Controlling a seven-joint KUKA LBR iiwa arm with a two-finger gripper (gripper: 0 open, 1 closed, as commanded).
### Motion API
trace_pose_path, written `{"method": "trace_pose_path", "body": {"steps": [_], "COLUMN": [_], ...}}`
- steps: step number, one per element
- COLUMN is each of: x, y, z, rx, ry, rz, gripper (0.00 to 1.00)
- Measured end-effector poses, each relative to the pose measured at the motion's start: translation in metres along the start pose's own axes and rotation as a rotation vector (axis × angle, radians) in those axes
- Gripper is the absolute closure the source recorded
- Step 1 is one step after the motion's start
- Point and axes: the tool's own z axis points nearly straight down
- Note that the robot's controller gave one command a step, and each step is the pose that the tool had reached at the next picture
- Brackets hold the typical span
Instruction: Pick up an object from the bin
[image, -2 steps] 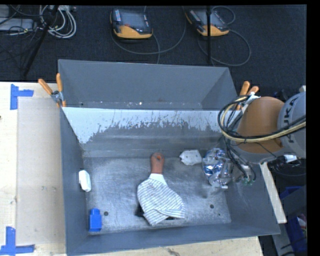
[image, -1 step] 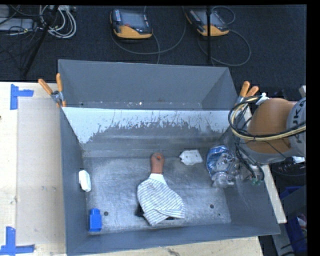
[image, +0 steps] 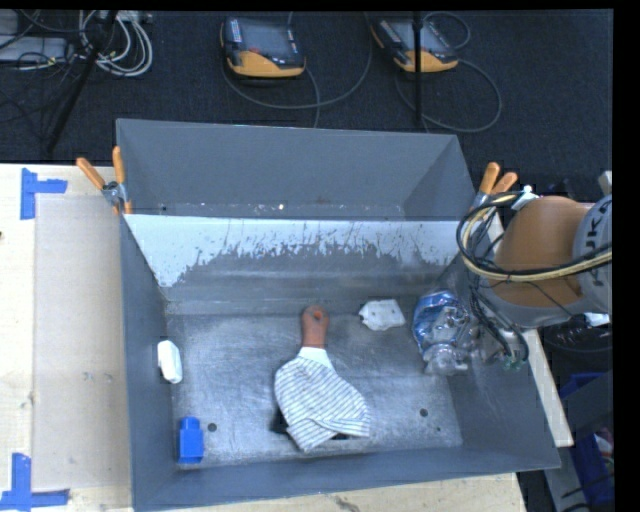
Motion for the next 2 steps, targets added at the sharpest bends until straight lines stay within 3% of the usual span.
{"method": "trace_pose_path", "body": {"steps": [1, 2], "x": [0.004, -0.002], "y": [0.005, 0.010], "z": [-0.047, -0.116], "rx": [0.000, 0.001], "ry": [0.007, 0.003], "rz": [0.007, -0.034], "gripper": [1.00, 1.00]}}
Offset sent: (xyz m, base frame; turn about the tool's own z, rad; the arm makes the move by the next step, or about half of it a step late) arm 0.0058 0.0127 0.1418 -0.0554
